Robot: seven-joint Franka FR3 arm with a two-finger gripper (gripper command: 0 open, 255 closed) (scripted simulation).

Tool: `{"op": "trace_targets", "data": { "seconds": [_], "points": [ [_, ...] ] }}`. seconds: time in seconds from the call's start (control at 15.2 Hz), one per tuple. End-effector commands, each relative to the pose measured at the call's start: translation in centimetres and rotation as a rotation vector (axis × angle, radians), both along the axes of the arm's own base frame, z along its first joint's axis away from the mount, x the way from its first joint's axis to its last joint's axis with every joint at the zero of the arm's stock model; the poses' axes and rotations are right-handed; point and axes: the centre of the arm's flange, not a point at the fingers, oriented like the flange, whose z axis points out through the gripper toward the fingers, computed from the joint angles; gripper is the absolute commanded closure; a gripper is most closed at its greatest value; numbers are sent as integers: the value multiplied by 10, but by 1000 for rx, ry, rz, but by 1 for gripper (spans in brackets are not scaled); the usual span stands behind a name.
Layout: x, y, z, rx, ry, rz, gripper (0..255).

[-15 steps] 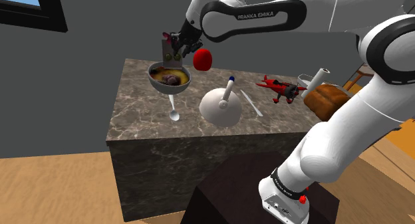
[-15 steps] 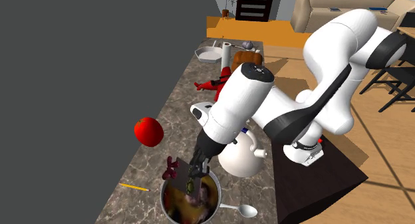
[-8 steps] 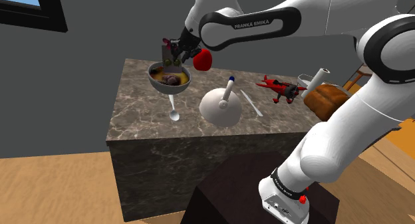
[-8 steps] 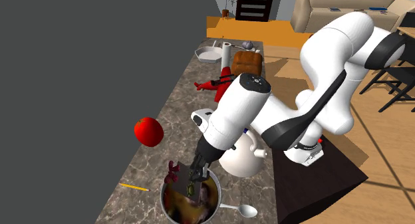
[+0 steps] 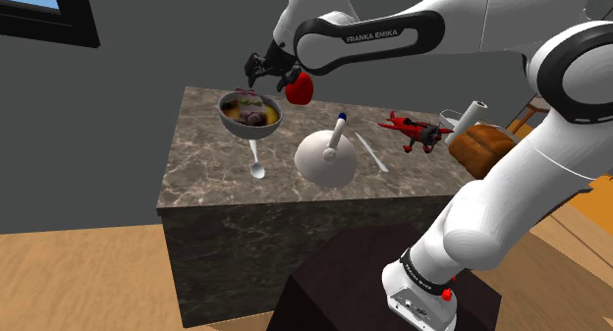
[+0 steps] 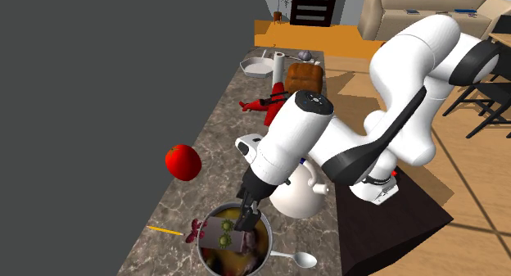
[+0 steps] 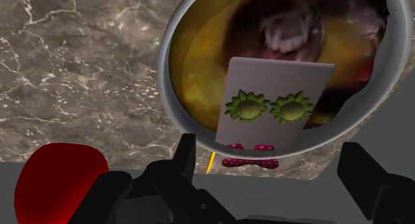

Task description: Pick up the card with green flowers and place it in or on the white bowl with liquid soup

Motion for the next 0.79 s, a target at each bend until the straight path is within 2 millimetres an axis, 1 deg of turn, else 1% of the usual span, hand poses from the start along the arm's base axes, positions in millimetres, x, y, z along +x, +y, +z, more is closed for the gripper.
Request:
{"op": "trace_targets", "data": {
  "seconds": [0.0,0.07,0.33,0.73],
  "points": [
    [0,0,0,0,0,0,0],
    [0,0,0,0,0,0,0],
    [-21,2,45,0,0,0,0],
    [-21,2,45,0,0,0,0]
  ]
}}
